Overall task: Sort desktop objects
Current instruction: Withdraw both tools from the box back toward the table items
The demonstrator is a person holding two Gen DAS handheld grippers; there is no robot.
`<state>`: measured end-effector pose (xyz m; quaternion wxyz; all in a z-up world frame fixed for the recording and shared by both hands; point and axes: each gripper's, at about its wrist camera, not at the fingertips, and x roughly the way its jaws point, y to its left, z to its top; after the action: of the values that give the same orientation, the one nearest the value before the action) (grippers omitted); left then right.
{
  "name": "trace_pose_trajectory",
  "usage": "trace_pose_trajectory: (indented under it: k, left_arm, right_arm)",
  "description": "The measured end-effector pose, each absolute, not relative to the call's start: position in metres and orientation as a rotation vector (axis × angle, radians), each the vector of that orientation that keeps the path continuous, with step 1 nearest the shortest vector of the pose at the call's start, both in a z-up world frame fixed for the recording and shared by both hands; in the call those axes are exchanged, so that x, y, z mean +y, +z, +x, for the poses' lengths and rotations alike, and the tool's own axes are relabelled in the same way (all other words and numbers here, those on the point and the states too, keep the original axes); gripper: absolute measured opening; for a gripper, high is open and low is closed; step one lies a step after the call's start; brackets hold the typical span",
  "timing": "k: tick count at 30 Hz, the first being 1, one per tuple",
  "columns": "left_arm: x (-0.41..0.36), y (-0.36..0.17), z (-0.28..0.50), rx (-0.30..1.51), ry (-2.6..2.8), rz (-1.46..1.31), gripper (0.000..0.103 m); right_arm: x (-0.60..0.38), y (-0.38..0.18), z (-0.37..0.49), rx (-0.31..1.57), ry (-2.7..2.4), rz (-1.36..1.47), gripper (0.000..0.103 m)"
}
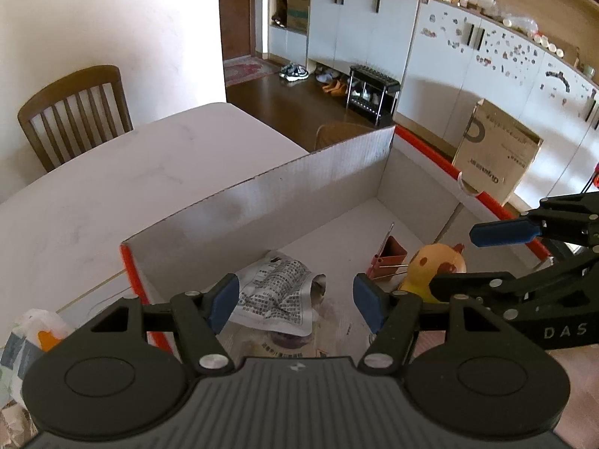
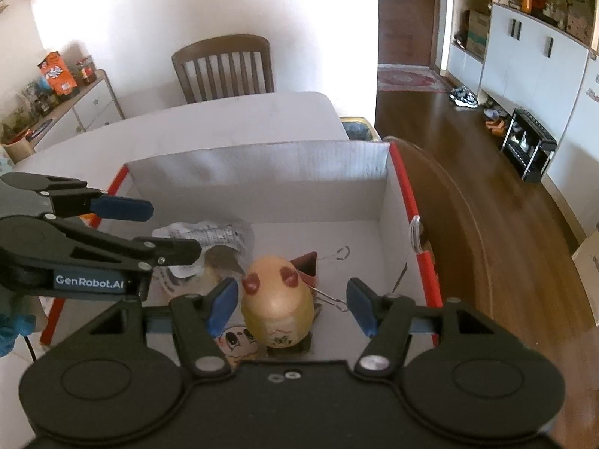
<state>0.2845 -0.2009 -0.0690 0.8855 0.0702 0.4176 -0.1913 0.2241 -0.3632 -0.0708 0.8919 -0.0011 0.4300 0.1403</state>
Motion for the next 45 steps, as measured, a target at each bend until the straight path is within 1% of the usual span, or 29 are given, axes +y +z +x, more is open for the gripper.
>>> trace_pose_trajectory:
  k: [12,25,34,45]
  left_arm:
    - [-0.184,-0.052,0.253,0.836,-0.383,0.102,0.066]
    - [-0.163,-0.035,0.212,0.784,-0.397,0.063,0.066]
    - [-0.127,-0.028,0.187,0.761,-0.404,0.036,0.066]
    - [-0.064,-0.025,0.164,0.753,-0.377,0.017,0.066]
  right_arm:
    - [-0.369,-0.044,0.199,0.858,0.331,0.038,0.064]
    - [-0.354,-0.035,0.181,0.852,0.352,0.041,0.064]
    - [-0.321,-0.031,0.164,0.846,0.349,0.032,0.064]
    - [-0.263,-0.024,0.149,0.837,0.341,0.017,0.064]
